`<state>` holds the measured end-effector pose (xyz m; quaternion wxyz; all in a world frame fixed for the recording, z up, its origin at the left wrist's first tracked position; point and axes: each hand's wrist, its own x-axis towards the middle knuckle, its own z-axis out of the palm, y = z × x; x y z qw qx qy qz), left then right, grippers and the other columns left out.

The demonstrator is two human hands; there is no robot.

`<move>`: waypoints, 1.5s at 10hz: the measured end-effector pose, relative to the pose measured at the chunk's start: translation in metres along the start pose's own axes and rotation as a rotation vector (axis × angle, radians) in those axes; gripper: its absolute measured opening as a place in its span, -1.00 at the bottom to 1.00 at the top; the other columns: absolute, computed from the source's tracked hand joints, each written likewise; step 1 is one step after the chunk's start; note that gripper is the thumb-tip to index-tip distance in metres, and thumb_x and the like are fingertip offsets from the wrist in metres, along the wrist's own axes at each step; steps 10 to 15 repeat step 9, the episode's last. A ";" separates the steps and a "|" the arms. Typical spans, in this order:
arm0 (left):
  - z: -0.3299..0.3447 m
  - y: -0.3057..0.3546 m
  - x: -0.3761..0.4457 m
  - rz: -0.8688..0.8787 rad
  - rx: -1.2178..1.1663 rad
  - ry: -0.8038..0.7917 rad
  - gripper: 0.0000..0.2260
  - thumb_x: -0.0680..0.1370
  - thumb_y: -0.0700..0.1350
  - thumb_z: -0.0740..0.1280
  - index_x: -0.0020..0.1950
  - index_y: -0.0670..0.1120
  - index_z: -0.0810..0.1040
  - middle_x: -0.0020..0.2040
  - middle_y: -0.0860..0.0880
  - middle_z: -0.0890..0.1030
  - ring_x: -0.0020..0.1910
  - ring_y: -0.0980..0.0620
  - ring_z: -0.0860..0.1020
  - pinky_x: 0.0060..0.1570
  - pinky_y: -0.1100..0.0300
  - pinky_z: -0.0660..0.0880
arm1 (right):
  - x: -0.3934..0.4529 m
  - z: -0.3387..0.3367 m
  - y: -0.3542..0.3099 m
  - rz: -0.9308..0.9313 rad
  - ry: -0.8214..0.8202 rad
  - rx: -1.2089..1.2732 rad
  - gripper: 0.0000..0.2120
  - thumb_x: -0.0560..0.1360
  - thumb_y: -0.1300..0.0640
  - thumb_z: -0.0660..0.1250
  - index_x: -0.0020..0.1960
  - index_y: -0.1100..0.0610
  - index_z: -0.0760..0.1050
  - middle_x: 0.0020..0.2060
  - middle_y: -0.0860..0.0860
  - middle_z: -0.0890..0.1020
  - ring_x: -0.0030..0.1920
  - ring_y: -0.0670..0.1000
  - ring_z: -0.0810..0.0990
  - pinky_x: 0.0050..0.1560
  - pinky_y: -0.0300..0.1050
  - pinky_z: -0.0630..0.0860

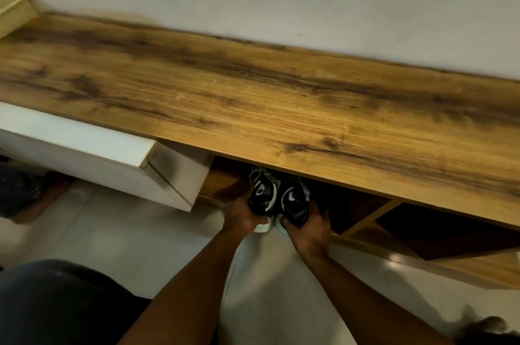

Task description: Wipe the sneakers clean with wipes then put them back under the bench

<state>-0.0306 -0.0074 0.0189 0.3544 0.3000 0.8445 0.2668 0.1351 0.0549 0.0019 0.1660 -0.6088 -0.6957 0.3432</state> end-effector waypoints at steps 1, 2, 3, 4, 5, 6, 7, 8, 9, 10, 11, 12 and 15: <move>0.011 -0.007 0.007 -0.003 0.011 0.012 -0.14 0.37 -0.06 0.68 0.59 -0.01 0.37 0.46 -0.10 0.53 0.42 -0.12 0.51 0.40 0.05 0.44 | 0.003 0.009 0.002 0.016 0.019 0.003 -0.10 0.29 -0.18 0.63 0.51 0.10 0.39 0.37 0.18 0.52 0.36 0.24 0.48 0.30 0.07 0.51; 0.018 -0.006 0.017 -0.001 0.021 0.029 -0.22 0.40 -0.09 0.66 0.56 -0.05 0.42 0.43 -0.12 0.56 0.40 -0.13 0.53 0.37 0.07 0.45 | 0.010 0.017 0.002 0.071 0.048 0.042 -0.15 0.27 -0.13 0.66 0.46 0.10 0.46 0.32 0.16 0.57 0.33 0.21 0.53 0.27 0.05 0.53; 0.025 -0.001 0.026 0.046 0.068 0.066 -0.24 0.40 -0.06 0.66 0.54 -0.06 0.44 0.39 -0.10 0.60 0.38 -0.11 0.55 0.34 0.14 0.45 | 0.020 0.022 -0.001 0.141 0.083 0.085 -0.27 0.25 -0.11 0.68 0.34 0.11 0.57 0.20 0.12 0.66 0.25 0.16 0.62 0.22 -0.01 0.57; 0.030 -0.002 0.034 0.057 0.103 0.082 -0.20 0.39 -0.06 0.66 0.57 -0.04 0.41 0.42 -0.10 0.58 0.42 -0.11 0.52 0.41 0.08 0.44 | 0.027 0.025 -0.003 0.167 0.083 0.089 -0.33 0.24 -0.10 0.69 0.28 0.10 0.62 0.16 0.11 0.70 0.19 0.14 0.66 0.16 -0.07 0.56; 0.033 -0.007 0.041 0.061 0.097 0.100 -0.18 0.40 -0.08 0.66 0.59 -0.02 0.37 0.44 -0.08 0.56 0.44 -0.11 0.50 0.43 0.04 0.44 | 0.030 0.025 -0.002 0.186 0.056 0.094 -0.37 0.27 -0.05 0.69 0.26 0.14 0.63 0.16 0.13 0.70 0.19 0.16 0.66 0.08 -0.19 0.45; 0.035 -0.003 0.046 0.055 0.115 0.099 -0.19 0.40 -0.10 0.65 0.59 -0.02 0.38 0.43 -0.09 0.57 0.42 -0.13 0.51 0.39 0.05 0.46 | 0.036 0.025 -0.001 0.194 0.027 0.084 -0.40 0.31 -0.04 0.67 0.27 0.15 0.63 0.18 0.13 0.69 0.21 0.15 0.65 0.05 -0.24 0.37; 0.039 -0.004 0.056 0.028 0.140 0.097 -0.22 0.41 -0.08 0.65 0.56 -0.06 0.40 0.41 -0.11 0.58 0.41 -0.15 0.52 0.36 0.06 0.47 | 0.041 0.029 0.003 0.175 -0.002 0.057 -0.40 0.33 -0.08 0.65 0.29 0.12 0.62 0.20 0.11 0.68 0.23 0.14 0.63 0.07 -0.25 0.36; 0.037 -0.004 0.055 0.028 0.196 0.087 -0.21 0.41 -0.05 0.65 0.56 -0.05 0.39 0.42 -0.11 0.57 0.42 -0.16 0.50 0.38 -0.01 0.47 | 0.039 0.025 0.007 0.122 -0.034 -0.004 -0.37 0.34 -0.13 0.62 0.33 0.09 0.59 0.22 0.09 0.67 0.25 0.13 0.62 0.11 -0.21 0.42; 0.037 -0.004 0.048 0.054 0.214 0.122 -0.25 0.44 -0.05 0.62 0.57 0.00 0.38 0.42 -0.10 0.56 0.41 -0.17 0.50 0.36 -0.05 0.48 | 0.035 0.024 0.008 0.094 -0.006 0.010 -0.35 0.36 -0.08 0.62 0.37 0.13 0.55 0.24 0.13 0.65 0.27 0.17 0.60 0.16 -0.08 0.54; 0.037 -0.004 0.048 0.054 0.214 0.122 -0.25 0.44 -0.05 0.62 0.57 0.00 0.38 0.42 -0.10 0.56 0.41 -0.17 0.50 0.36 -0.05 0.48 | 0.035 0.024 0.008 0.094 -0.006 0.010 -0.35 0.36 -0.08 0.62 0.37 0.13 0.55 0.24 0.13 0.65 0.27 0.17 0.60 0.16 -0.08 0.54; 0.037 -0.004 0.048 0.054 0.214 0.122 -0.25 0.44 -0.05 0.62 0.57 0.00 0.38 0.42 -0.10 0.56 0.41 -0.17 0.50 0.36 -0.05 0.48 | 0.035 0.024 0.008 0.094 -0.006 0.010 -0.35 0.36 -0.08 0.62 0.37 0.13 0.55 0.24 0.13 0.65 0.27 0.17 0.60 0.16 -0.08 0.54; 0.037 -0.004 0.048 0.054 0.214 0.122 -0.25 0.44 -0.05 0.62 0.57 0.00 0.38 0.42 -0.10 0.56 0.41 -0.17 0.50 0.36 -0.05 0.48 | 0.035 0.024 0.008 0.094 -0.006 0.010 -0.35 0.36 -0.08 0.62 0.37 0.13 0.55 0.24 0.13 0.65 0.27 0.17 0.60 0.16 -0.08 0.54; 0.037 -0.004 0.048 0.054 0.214 0.122 -0.25 0.44 -0.05 0.62 0.57 0.00 0.38 0.42 -0.10 0.56 0.41 -0.17 0.50 0.36 -0.05 0.48 | 0.035 0.024 0.008 0.094 -0.006 0.010 -0.35 0.36 -0.08 0.62 0.37 0.13 0.55 0.24 0.13 0.65 0.27 0.17 0.60 0.16 -0.08 0.54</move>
